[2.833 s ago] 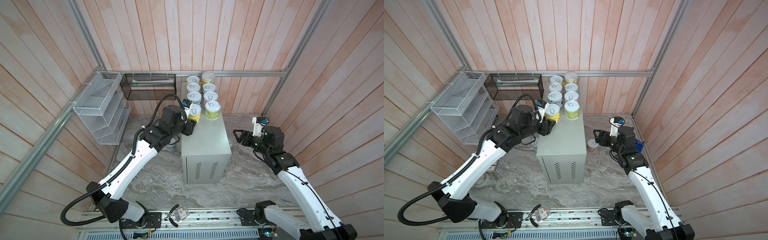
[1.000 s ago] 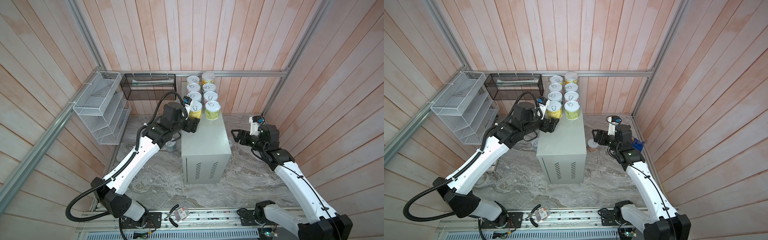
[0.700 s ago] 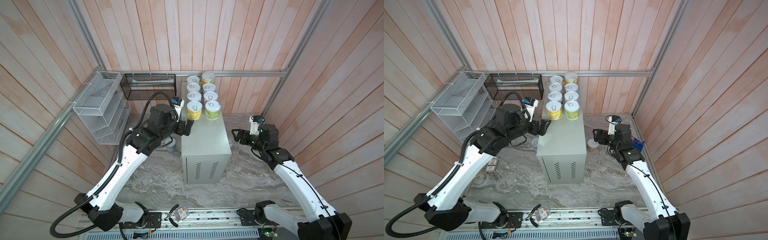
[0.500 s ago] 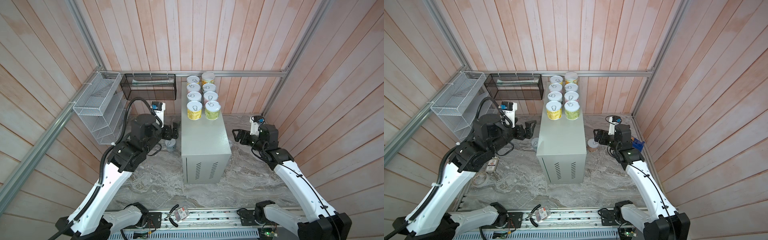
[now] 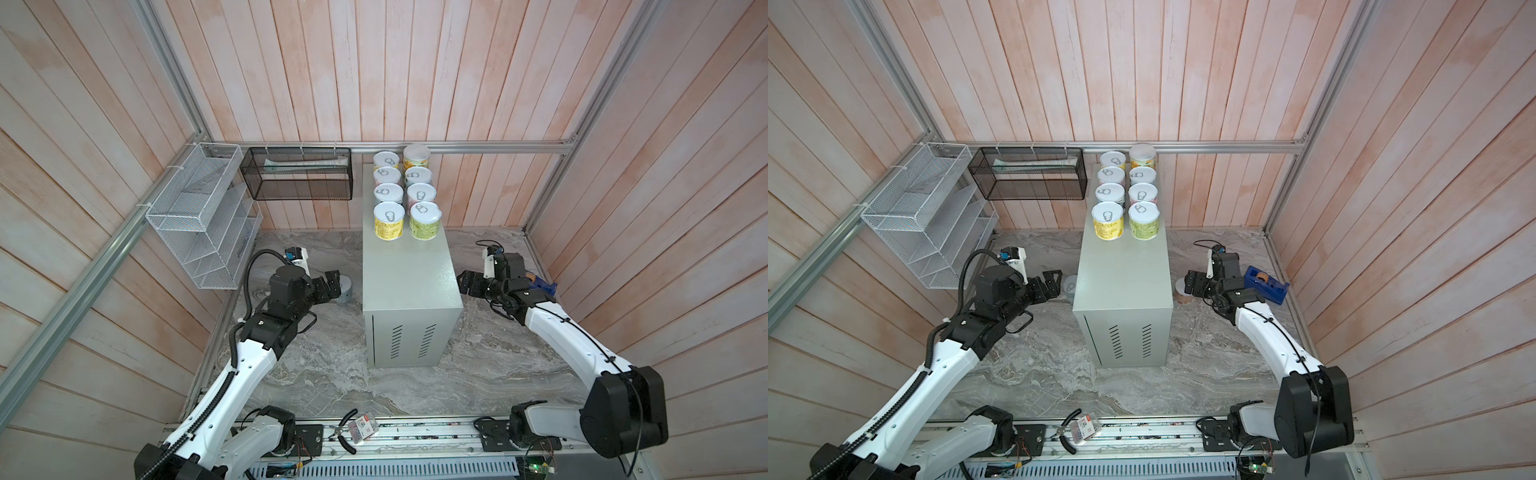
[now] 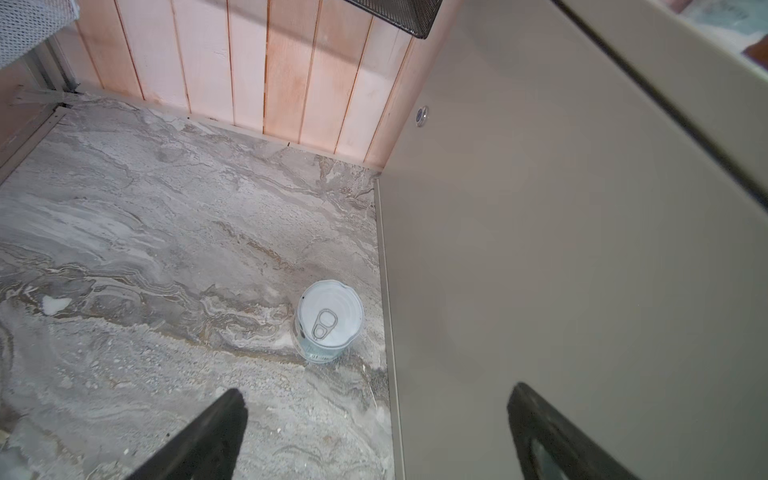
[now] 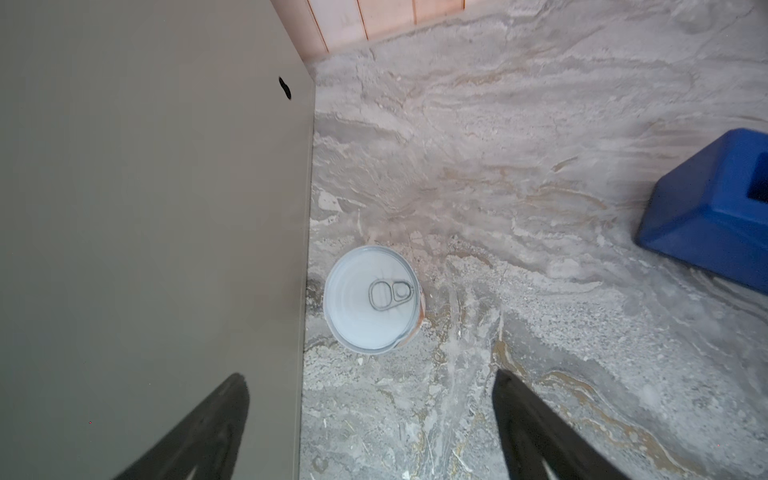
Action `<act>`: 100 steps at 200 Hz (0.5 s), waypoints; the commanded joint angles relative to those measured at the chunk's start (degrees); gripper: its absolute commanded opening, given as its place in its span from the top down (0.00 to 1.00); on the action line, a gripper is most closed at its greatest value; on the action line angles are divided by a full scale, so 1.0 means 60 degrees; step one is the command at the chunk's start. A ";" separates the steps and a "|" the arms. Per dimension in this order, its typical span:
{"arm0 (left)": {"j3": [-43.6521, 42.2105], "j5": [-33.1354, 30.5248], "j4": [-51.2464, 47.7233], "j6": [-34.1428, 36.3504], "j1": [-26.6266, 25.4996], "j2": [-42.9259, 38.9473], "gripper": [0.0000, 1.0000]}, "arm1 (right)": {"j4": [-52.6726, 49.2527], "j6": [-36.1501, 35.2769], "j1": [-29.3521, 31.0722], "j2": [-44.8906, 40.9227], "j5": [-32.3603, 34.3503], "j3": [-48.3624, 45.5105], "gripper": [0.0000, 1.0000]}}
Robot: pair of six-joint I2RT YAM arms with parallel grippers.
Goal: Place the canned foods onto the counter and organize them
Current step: 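Close the right gripper on the orange-labelled floor can while the left gripper hovers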
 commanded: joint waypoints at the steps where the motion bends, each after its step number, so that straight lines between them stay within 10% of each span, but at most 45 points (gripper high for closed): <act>1: -0.0452 0.0058 0.1403 -0.0112 0.0064 0.0326 0.00 | 0.0389 -0.0191 -0.0001 0.0336 0.0235 0.0097 0.07; 100: -0.1156 0.0495 0.2228 -0.0159 0.0070 0.1102 0.02 | 0.0543 -0.0531 0.0613 0.2898 0.0762 0.1235 0.07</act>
